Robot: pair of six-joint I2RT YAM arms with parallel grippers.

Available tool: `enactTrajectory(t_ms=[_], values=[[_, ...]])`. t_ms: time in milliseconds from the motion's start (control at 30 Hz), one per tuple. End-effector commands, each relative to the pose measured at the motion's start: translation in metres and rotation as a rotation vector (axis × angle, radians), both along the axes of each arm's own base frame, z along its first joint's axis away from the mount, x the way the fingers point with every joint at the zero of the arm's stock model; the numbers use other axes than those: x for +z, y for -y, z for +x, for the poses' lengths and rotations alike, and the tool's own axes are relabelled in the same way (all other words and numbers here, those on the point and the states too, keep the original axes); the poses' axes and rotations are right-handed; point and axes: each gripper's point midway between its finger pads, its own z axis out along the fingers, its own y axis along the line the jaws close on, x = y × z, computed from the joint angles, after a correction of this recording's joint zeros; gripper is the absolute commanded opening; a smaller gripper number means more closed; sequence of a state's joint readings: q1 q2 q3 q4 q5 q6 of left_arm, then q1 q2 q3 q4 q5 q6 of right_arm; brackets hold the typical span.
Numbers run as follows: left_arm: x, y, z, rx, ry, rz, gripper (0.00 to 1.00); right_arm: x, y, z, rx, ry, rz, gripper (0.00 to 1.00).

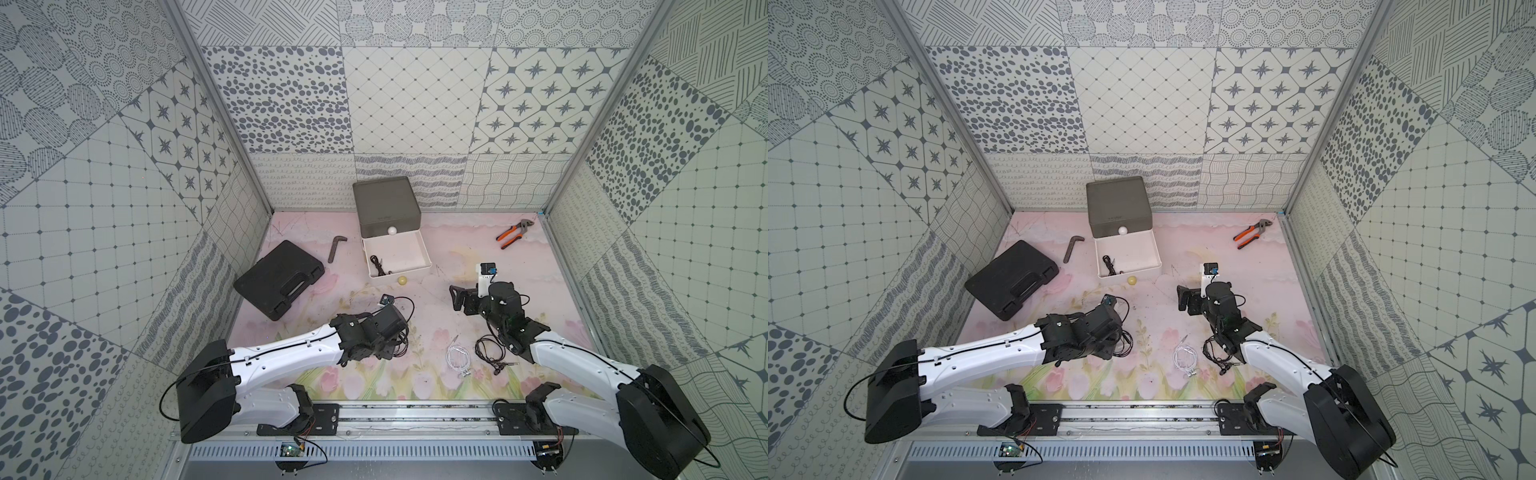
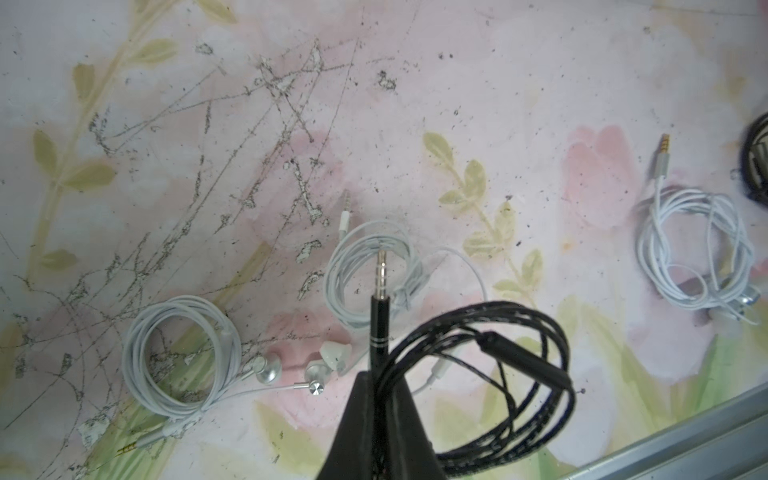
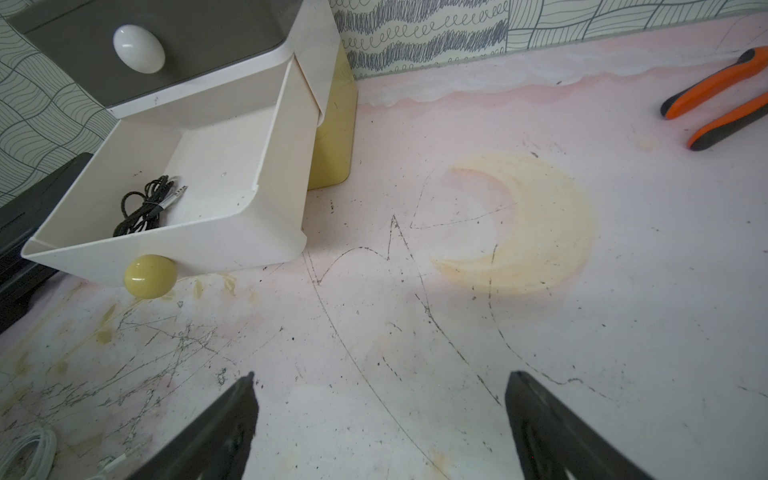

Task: Place the wired earphones into the drawer by color
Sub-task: Pick up the wired earphones from the center of the board.

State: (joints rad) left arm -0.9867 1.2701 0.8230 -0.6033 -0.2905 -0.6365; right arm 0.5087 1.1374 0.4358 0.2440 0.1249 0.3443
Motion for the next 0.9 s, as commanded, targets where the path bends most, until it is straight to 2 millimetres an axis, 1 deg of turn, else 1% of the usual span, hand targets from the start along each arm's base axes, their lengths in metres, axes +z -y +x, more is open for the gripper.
enactTrajectory(t_ms=[0, 167, 400, 567, 633, 733, 800, 867], values=[[0.003, -0.007, 0.000, 0.017, 0.005, 0.025, 0.11, 0.014, 0.001, 0.002, -0.011, 0.053, 0.029, 0.97], [-0.001, -0.003, 0.000, 0.014, 0.003, 0.008, 0.11, 0.015, 0.002, 0.002, -0.012, 0.056, 0.030, 0.97], [-0.015, 0.005, -0.002, 0.006, -0.016, -0.027, 0.13, 0.015, 0.000, 0.001, -0.002, 0.055, 0.033, 0.97], [-0.024, 0.013, 0.000, 0.000, -0.019, -0.056, 0.12, 0.017, -0.022, -0.007, 0.135, 0.045, 0.056, 0.96], [-0.024, 0.018, 0.002, -0.001, -0.006, -0.080, 0.12, 0.019, -0.034, -0.012, 0.212, 0.041, 0.072, 0.96], [-0.024, 0.018, 0.005, 0.004, 0.004, -0.077, 0.10, 0.022, -0.052, -0.021, 0.327, 0.034, 0.101, 0.95], [-0.022, 0.018, 0.007, 0.008, 0.015, -0.076, 0.08, 0.021, -0.055, -0.023, 0.348, 0.024, 0.106, 0.95], [-0.017, 0.018, 0.009, 0.014, 0.033, -0.080, 0.06, 0.020, -0.054, -0.021, 0.337, 0.021, 0.100, 0.95]])
